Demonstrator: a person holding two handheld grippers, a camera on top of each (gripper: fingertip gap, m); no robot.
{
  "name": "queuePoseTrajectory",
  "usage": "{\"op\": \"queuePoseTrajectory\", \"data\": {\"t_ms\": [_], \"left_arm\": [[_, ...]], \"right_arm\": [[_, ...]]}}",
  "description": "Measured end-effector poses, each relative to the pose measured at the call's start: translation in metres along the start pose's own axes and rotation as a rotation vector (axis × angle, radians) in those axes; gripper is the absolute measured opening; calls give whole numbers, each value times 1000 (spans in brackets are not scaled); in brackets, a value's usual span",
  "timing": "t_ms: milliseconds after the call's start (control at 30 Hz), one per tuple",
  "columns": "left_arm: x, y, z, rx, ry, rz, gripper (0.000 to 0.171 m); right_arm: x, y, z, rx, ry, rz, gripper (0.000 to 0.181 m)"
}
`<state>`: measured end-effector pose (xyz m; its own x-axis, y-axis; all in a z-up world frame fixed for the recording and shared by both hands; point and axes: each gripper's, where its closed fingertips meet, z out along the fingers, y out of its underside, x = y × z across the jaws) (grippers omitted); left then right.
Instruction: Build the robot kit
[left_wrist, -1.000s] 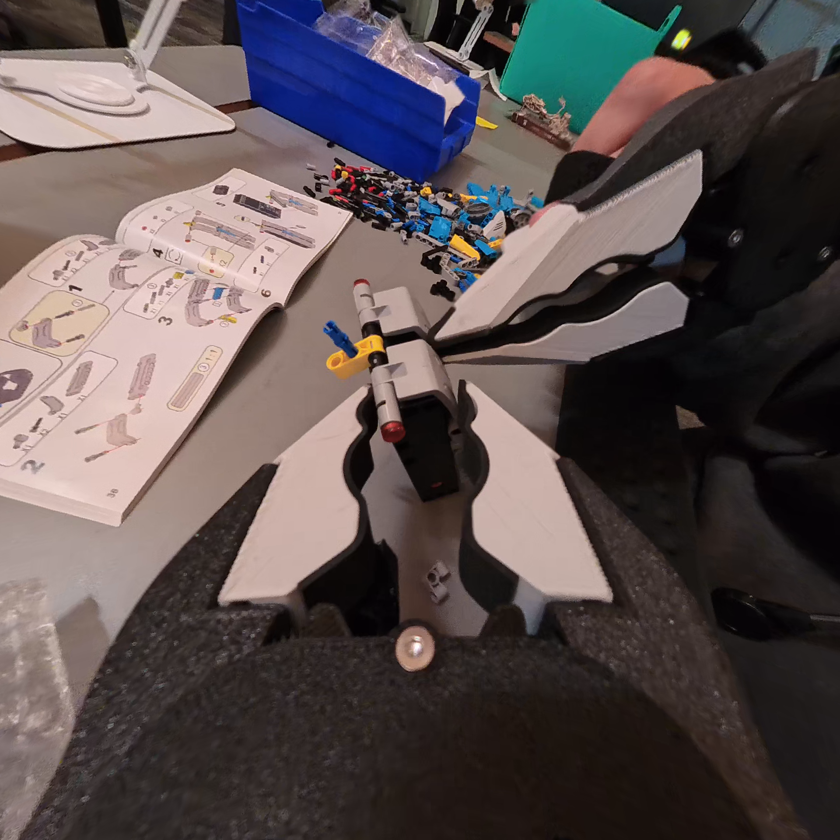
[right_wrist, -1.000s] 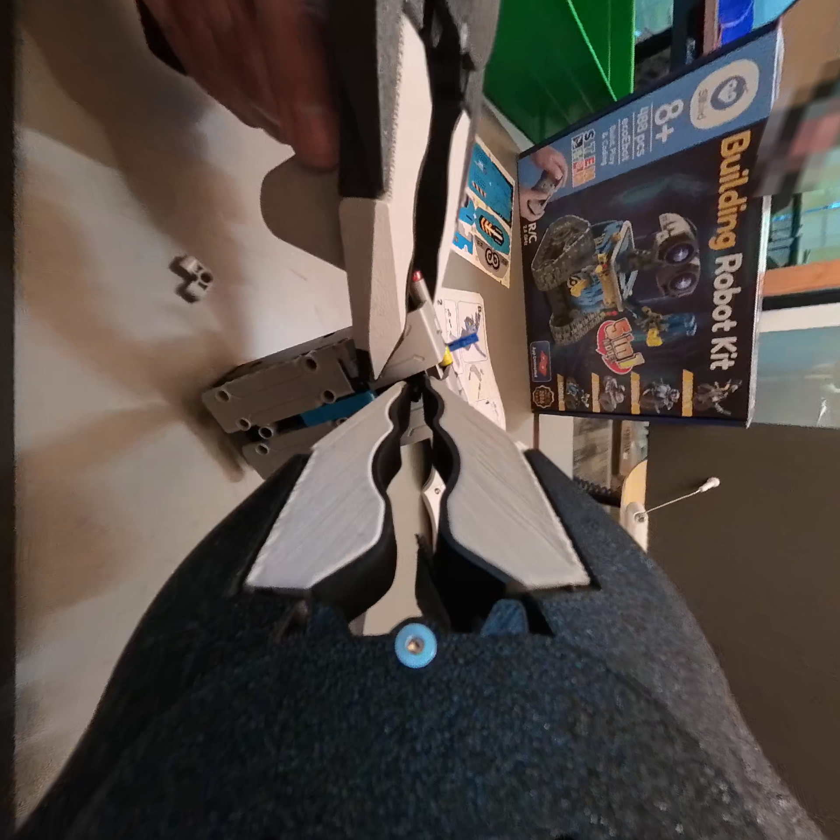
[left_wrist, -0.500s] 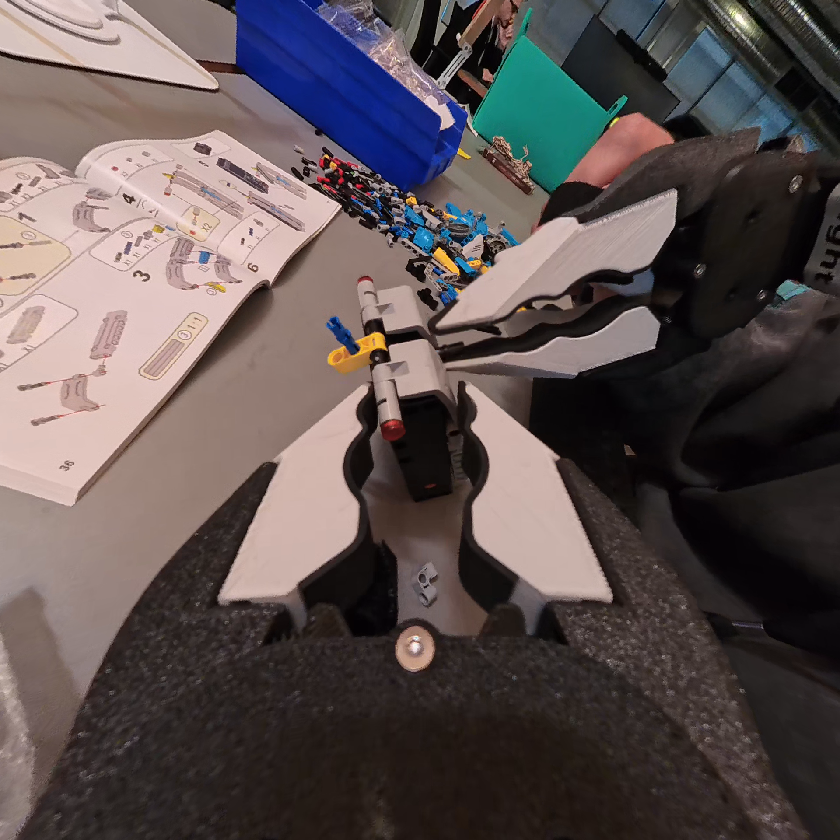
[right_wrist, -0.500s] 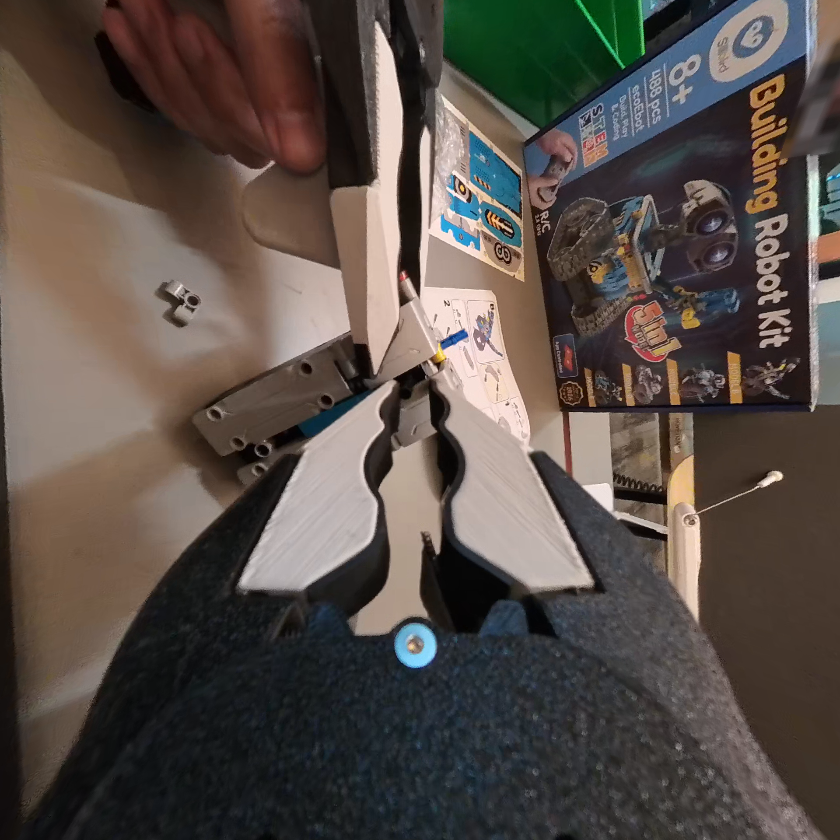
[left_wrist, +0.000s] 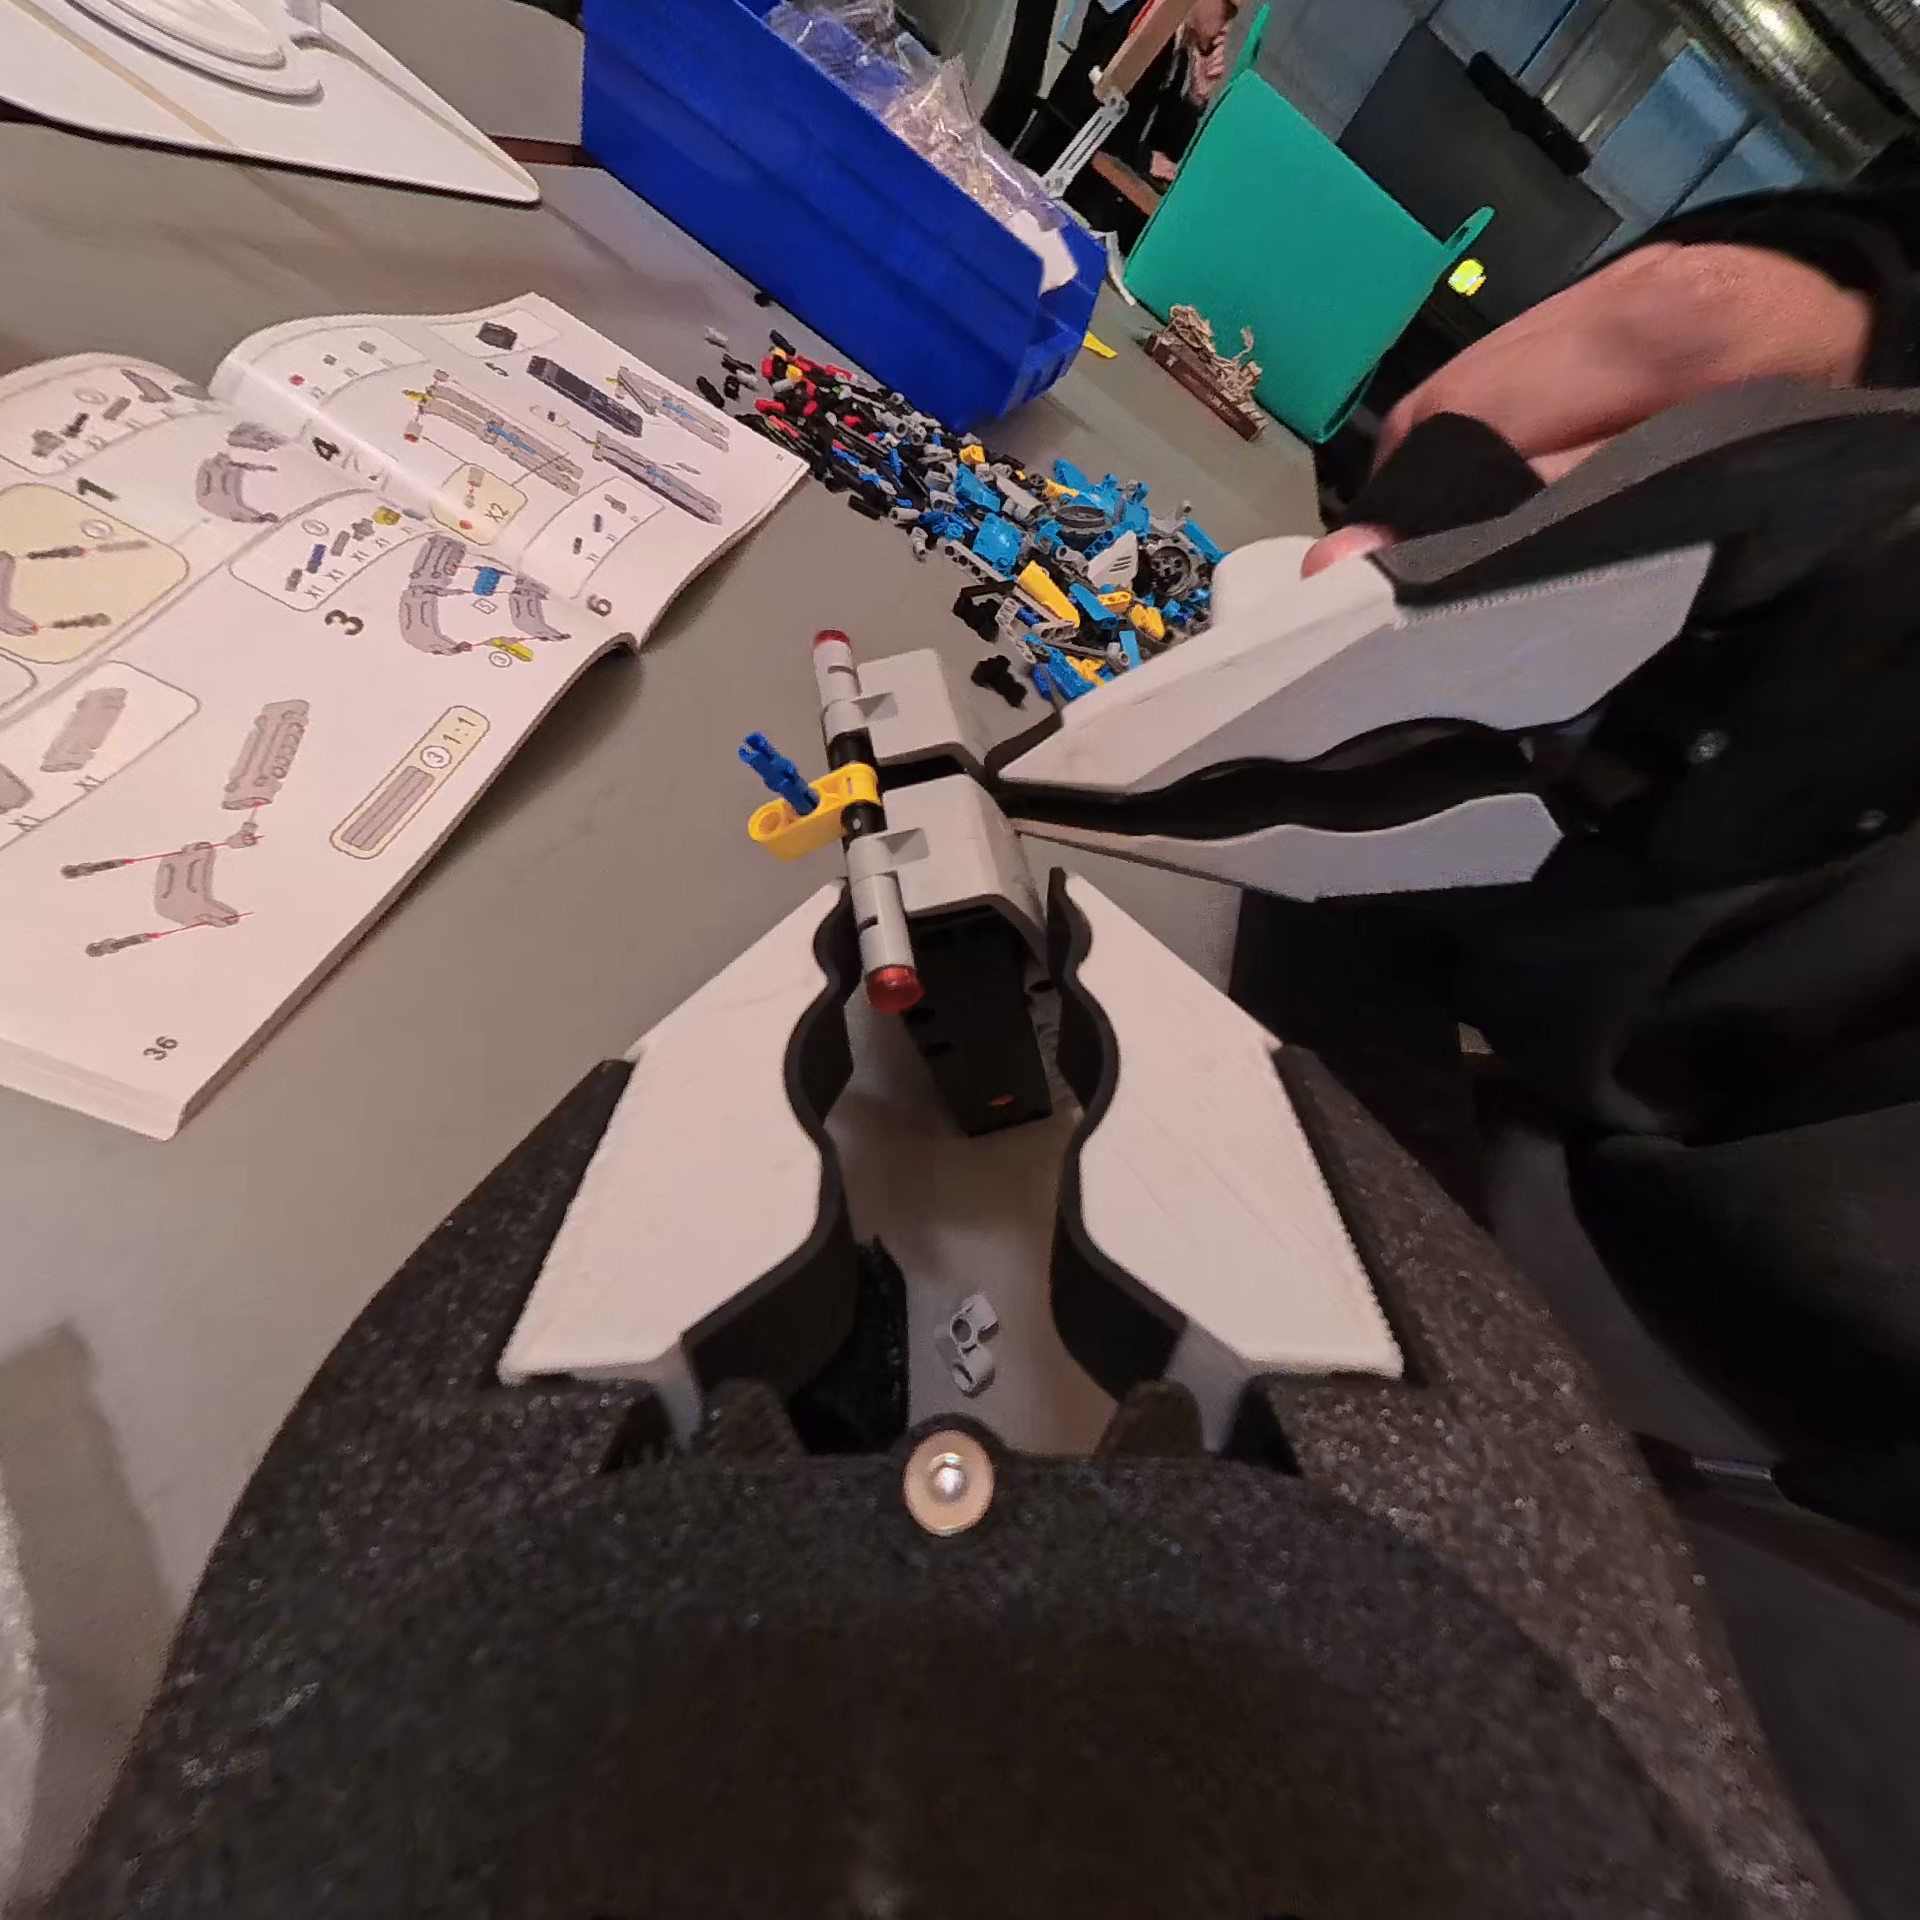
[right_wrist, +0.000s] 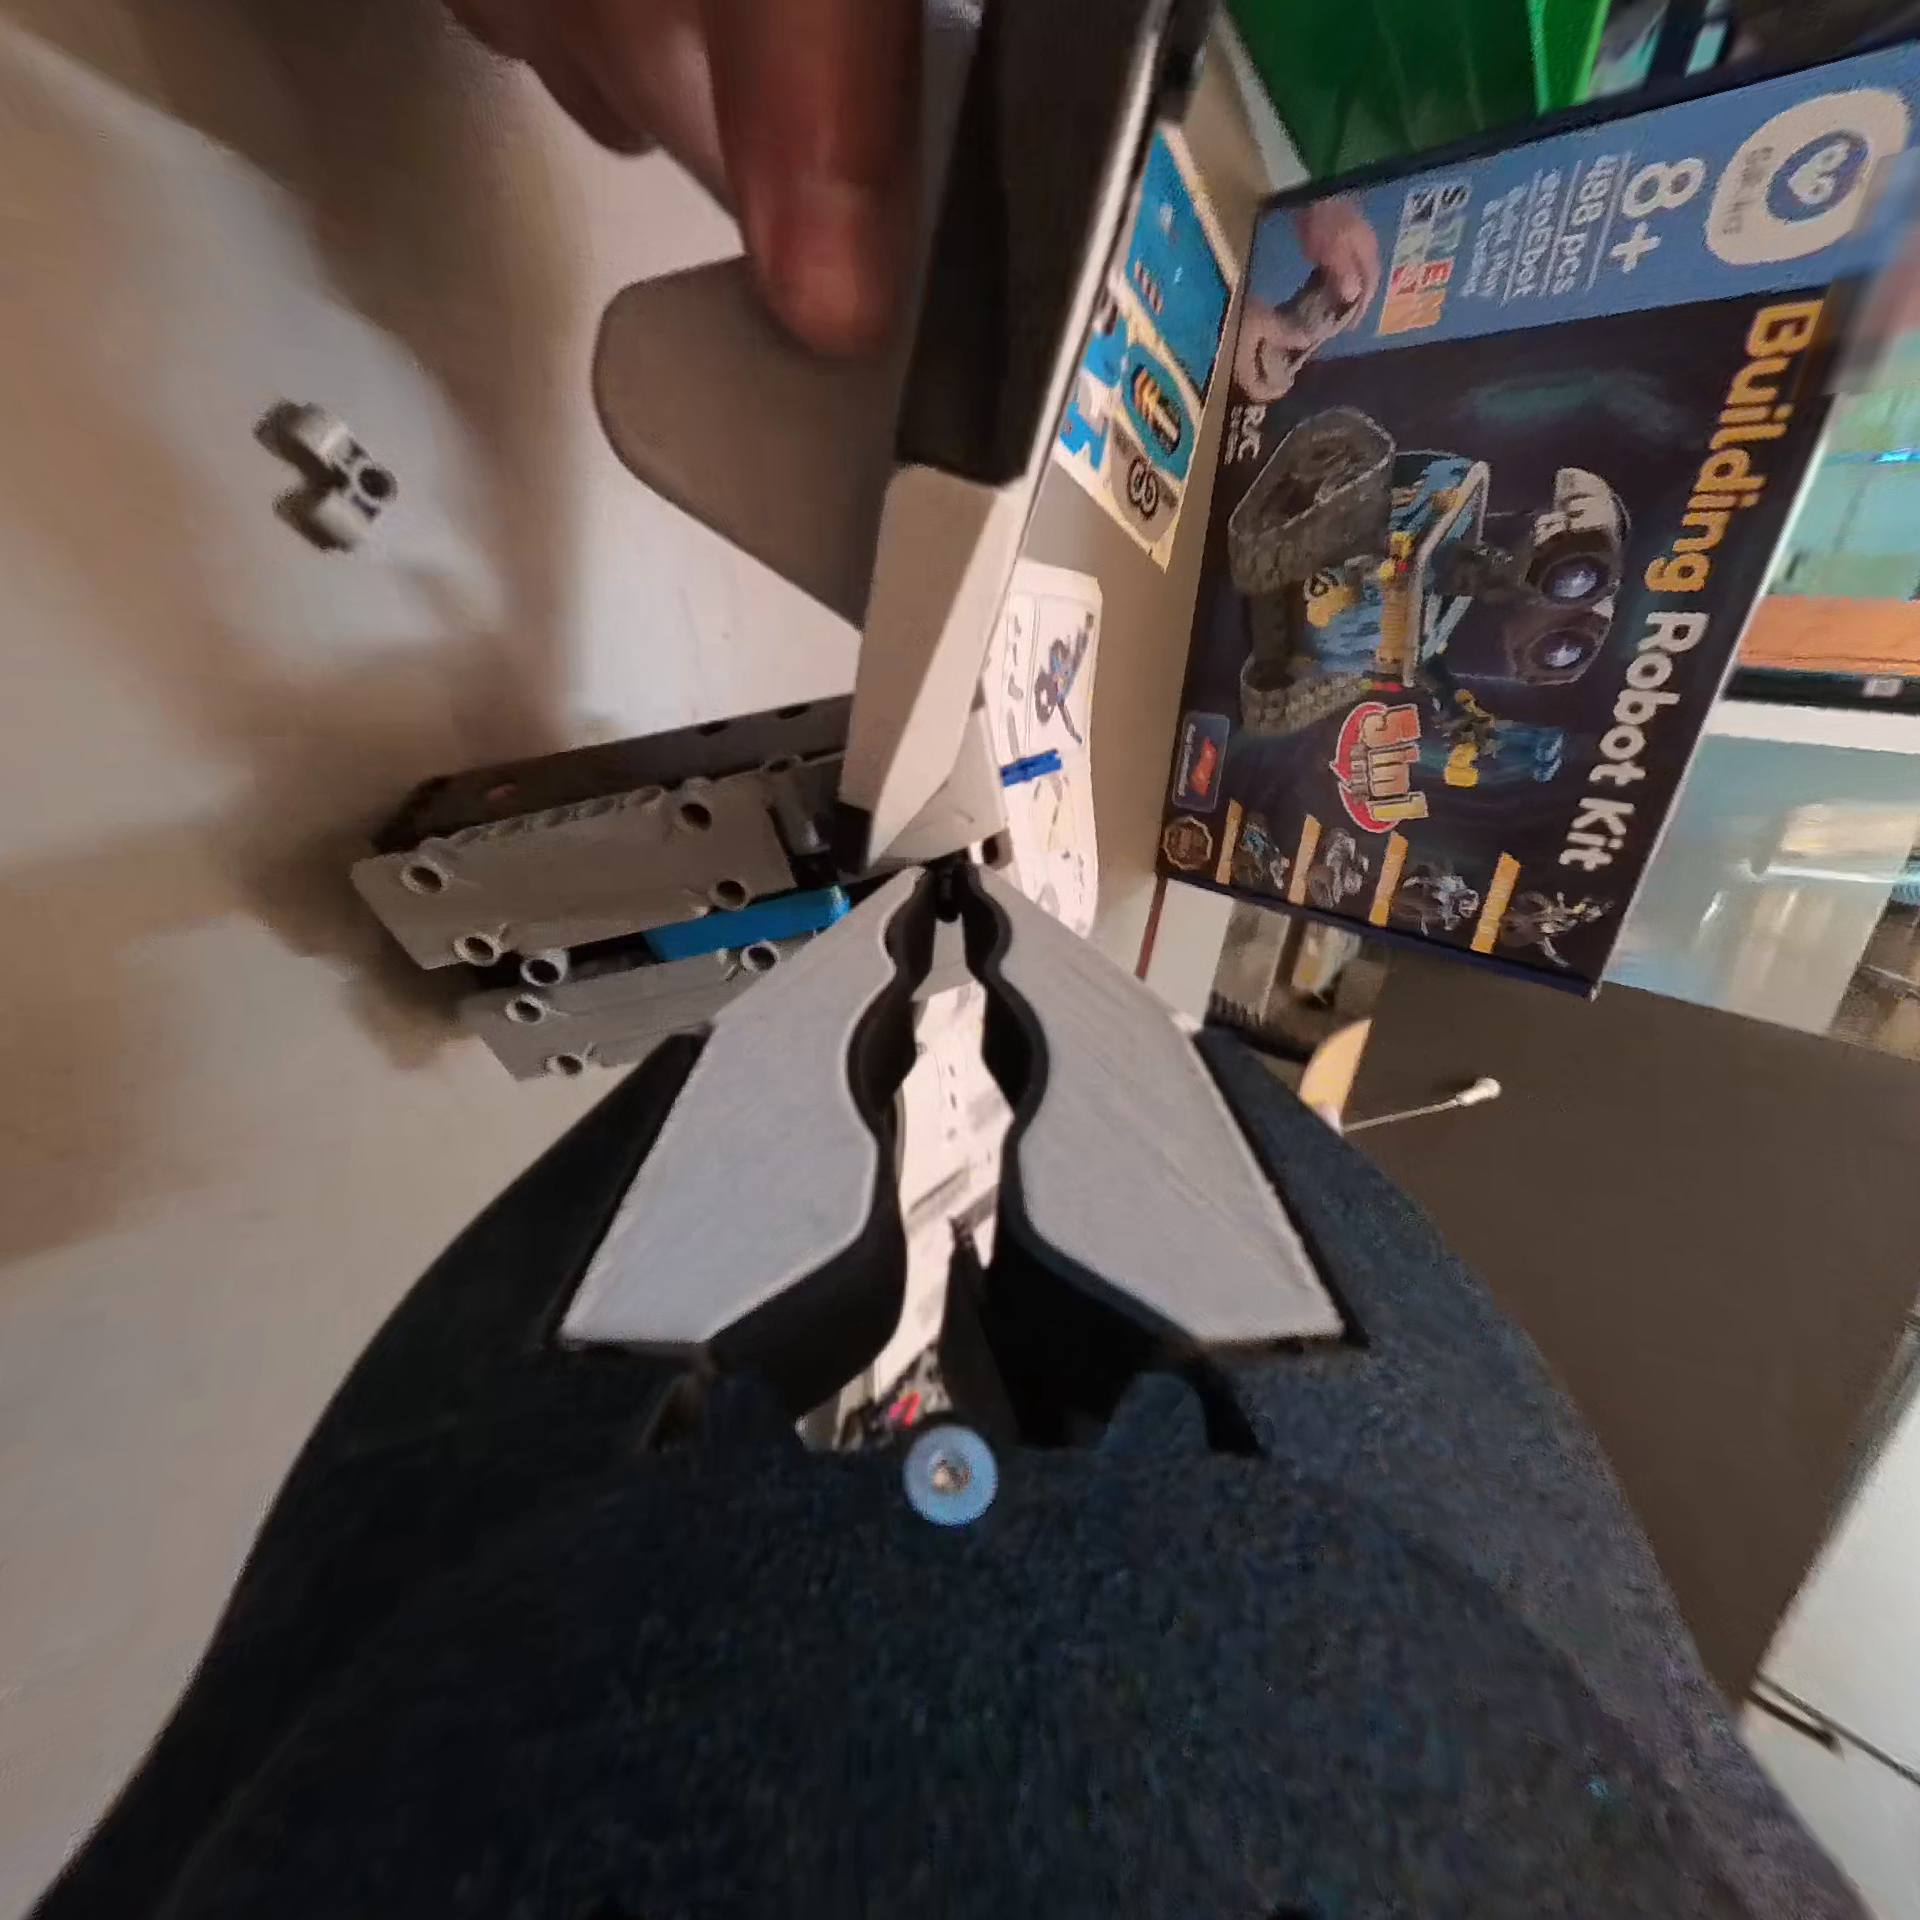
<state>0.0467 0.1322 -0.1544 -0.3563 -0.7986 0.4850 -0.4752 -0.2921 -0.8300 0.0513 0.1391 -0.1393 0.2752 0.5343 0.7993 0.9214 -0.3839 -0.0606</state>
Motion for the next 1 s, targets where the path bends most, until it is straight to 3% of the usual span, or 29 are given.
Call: {"op": "queuePoseTrajectory", "data": {"t_ms": [200, 367, 600, 700, 833, 1000], "left_arm": [[6, -5, -3, 22, -101, 229, 37], [7, -4, -3, 30, -81, 211, 38], [9, -4, 0, 39, -98, 264, 38], [9, -4, 0, 40, -135, 311, 37], [13, -4, 1, 28, -133, 348, 37], [10, -5, 1, 21, -132, 319, 37]], "right_arm": [[3, 1, -8, -74, -29, 32, 3], [6, 4, -5, -61, 57, 98, 3], [3, 5, -8, -2, 28, 138, 3], [3, 5, -8, 33, 30, 102, 2], [1, 3, -13, 63, 85, -92, 3], [2, 3, -10, 84, 91, -131, 2]]}}
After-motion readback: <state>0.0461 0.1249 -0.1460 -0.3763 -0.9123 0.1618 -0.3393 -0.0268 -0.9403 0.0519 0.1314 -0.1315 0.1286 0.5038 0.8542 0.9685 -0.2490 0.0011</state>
